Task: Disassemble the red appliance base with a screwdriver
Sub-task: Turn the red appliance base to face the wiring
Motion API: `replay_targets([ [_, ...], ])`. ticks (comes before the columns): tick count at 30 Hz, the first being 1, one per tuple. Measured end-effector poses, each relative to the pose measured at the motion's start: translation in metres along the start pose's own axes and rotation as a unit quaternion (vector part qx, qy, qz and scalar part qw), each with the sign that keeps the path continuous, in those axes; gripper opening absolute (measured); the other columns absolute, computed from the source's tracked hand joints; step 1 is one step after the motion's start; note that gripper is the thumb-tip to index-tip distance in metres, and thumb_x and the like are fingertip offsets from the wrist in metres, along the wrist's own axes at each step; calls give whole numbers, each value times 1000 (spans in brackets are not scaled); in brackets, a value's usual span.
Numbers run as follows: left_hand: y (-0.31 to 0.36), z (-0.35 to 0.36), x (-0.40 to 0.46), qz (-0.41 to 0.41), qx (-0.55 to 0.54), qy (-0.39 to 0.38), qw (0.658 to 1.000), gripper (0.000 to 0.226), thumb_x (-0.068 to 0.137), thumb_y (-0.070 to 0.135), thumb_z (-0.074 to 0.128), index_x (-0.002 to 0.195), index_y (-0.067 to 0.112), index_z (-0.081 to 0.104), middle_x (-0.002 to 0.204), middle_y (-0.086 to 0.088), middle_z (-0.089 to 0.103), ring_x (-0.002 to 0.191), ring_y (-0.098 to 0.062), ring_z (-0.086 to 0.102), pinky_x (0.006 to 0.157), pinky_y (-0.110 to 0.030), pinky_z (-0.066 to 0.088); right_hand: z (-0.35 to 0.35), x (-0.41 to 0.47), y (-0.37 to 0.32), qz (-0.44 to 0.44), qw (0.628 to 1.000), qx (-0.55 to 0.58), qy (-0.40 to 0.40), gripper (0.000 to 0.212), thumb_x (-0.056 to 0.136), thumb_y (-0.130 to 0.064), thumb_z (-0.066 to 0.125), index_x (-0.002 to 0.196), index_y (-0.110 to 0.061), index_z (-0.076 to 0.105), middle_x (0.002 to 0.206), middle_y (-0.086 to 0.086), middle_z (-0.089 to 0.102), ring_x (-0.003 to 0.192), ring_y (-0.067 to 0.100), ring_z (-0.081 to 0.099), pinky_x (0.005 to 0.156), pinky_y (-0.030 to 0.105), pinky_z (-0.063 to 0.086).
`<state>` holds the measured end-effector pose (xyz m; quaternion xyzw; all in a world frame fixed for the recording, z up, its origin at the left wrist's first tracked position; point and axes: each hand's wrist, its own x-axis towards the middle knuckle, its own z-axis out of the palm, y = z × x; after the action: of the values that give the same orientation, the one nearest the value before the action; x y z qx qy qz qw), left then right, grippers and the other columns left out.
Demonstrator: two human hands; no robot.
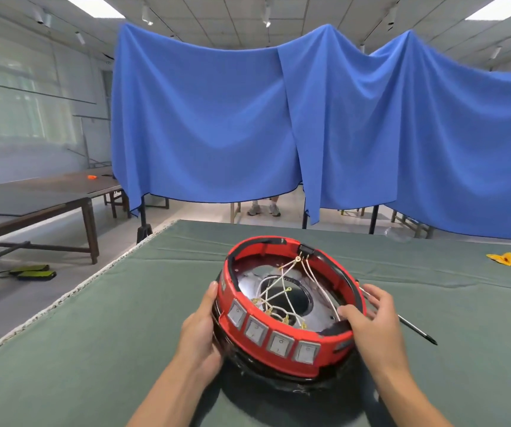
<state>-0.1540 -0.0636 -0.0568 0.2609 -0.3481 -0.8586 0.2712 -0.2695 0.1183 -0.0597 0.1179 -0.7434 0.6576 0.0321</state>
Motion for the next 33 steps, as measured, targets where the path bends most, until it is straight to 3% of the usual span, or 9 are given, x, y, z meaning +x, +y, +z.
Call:
replay_targets([
  [4, 0, -5, 7, 6, 28, 0, 1000, 36, 94, 28, 54, 109, -1, 66, 107, -24, 66, 100, -36, 64, 93, -49, 48, 1, 6, 8, 57, 997, 40, -25, 51, 79, -11, 65, 126, -24, 50, 106, 3, 66, 94, 19, 64, 77, 37, 49],
  [7, -1, -2, 11, 104, 198, 55, 973, 34, 96, 30, 46, 93, 2, 66, 91, -15, 67, 77, -23, 62, 81, -38, 48, 2, 4, 6, 19, 1000, 11, -2, 35, 78, -9, 64, 106, -29, 61, 88, -9, 69, 82, 9, 65, 68, 31, 49],
  [12, -2, 0, 0, 199, 367, 45, 908, 52, 96, 55, 25, 111, 22, 62, 112, -2, 64, 108, -19, 56, 102, -39, 39, 2, 0, 0, -15, 998, -2, 56, 24, 81, -6, 60, 93, -26, 63, 86, -12, 67, 79, 7, 62, 69, 30, 44],
  [16, -10, 5, -16, 301, 442, 51, 844, 55, 80, 70, 19, 91, 32, 57, 97, 7, 62, 113, -25, 47, 98, -39, 35, 10, 2, -3, -10, 992, -20, 127, 22, 83, -15, 61, 101, -28, 61, 93, -9, 62, 83, 12, 57, 72, 32, 41],
  [19, -28, 13, -26, 306, 459, 24, 834, 62, 77, 70, 31, 123, 33, 50, 115, 3, 60, 121, -24, 41, 104, -39, 34, 22, 6, -6, 7, 987, -66, 148, 19, 83, -27, 62, 101, -30, 56, 94, -10, 58, 85, 15, 54, 68, 30, 33],
  [22, -38, 14, -20, 312, 557, 52, 768, 77, 79, 65, 38, 144, 25, 27, 146, -3, 33, 134, -19, 22, 111, -36, 23, 26, 10, -2, -8, 990, -90, 107, 18, 84, -32, 59, 100, -31, 50, 99, -12, 58, 87, 13, 55, 70, 30, 34],
  [26, -30, 15, -4, 416, 631, 96, 648, 63, 88, 59, 28, 134, 19, 45, 149, -12, 27, 139, -26, 19, 114, -45, 20, 16, 31, -2, -6, 990, -118, 77, 9, 90, -36, 52, 93, -28, 54, 97, -9, 63, 89, 18, 54, 74, 34, 37],
  [30, -16, 16, 20, 574, 661, -9, 484, 47, 94, 41, 34, 96, 8, 68, 120, -16, 58, 113, -36, 53, 100, -46, 39, 1, 67, 7, -67, 964, -241, 89, 9, 90, -27, 53, 96, -25, 59, 107, -2, 62, 109, 24, 48, 78, 35, 36],
  [33, -12, 16, 44, 598, 640, -42, 481, 48, 97, 41, 33, 83, 11, 67, 92, -2, 65, 87, -26, 59, 81, -33, 40, 2, 100, 28, -85, 948, -306, 39, 29, 90, -21, 55, 119, -17, 57, 123, 4, 60, 119, 26, 44, 90, 36, 37],
])
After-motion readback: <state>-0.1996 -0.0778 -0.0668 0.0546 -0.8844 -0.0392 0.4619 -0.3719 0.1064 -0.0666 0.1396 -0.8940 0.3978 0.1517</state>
